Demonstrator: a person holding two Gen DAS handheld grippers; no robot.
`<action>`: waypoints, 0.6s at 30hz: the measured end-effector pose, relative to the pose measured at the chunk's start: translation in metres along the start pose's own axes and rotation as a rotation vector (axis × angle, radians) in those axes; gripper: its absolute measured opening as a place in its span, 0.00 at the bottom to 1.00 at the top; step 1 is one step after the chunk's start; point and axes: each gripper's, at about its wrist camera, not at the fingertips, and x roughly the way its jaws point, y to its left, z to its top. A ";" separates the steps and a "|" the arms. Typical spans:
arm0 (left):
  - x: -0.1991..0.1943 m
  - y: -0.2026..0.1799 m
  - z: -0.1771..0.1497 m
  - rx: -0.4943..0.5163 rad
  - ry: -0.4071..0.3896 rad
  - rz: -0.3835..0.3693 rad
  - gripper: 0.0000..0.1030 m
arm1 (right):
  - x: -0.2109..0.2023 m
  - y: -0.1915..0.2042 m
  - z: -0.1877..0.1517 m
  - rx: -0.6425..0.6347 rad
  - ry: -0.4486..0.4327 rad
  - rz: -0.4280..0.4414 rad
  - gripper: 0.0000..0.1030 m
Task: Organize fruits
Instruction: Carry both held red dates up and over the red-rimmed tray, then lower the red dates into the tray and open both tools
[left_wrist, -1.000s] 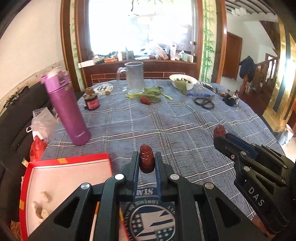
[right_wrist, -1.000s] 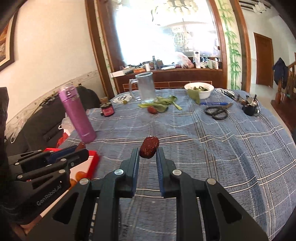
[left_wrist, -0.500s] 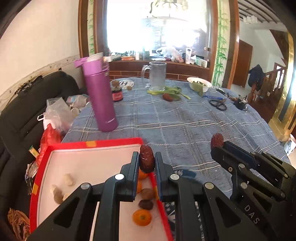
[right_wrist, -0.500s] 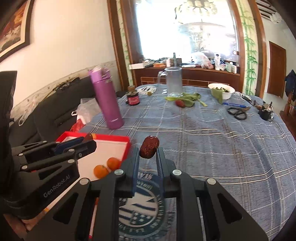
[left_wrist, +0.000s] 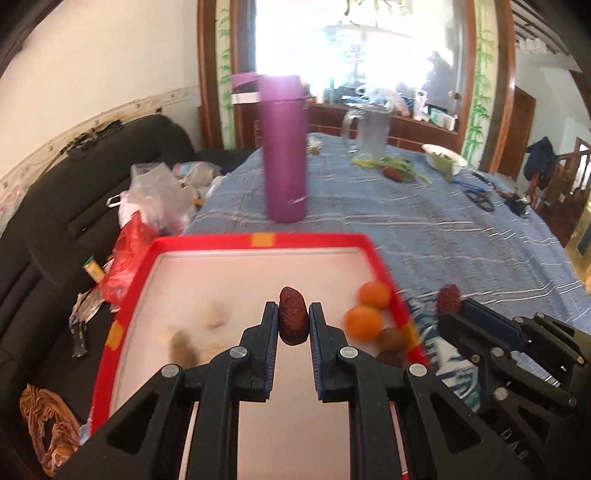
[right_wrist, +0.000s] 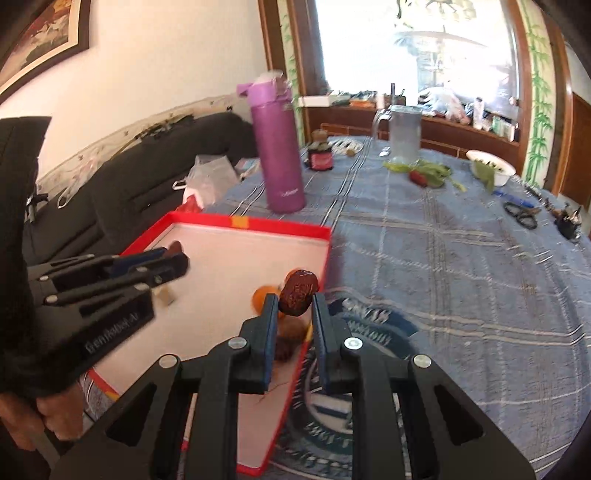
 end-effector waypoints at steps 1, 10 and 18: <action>0.000 0.005 -0.003 -0.004 0.004 0.010 0.15 | 0.003 0.002 -0.003 0.000 0.013 0.007 0.20; -0.009 0.051 -0.031 -0.029 0.037 0.105 0.15 | 0.015 0.023 -0.024 -0.005 0.085 0.112 0.20; -0.014 0.059 -0.046 0.007 0.045 0.146 0.15 | 0.020 0.055 -0.039 -0.076 0.112 0.177 0.20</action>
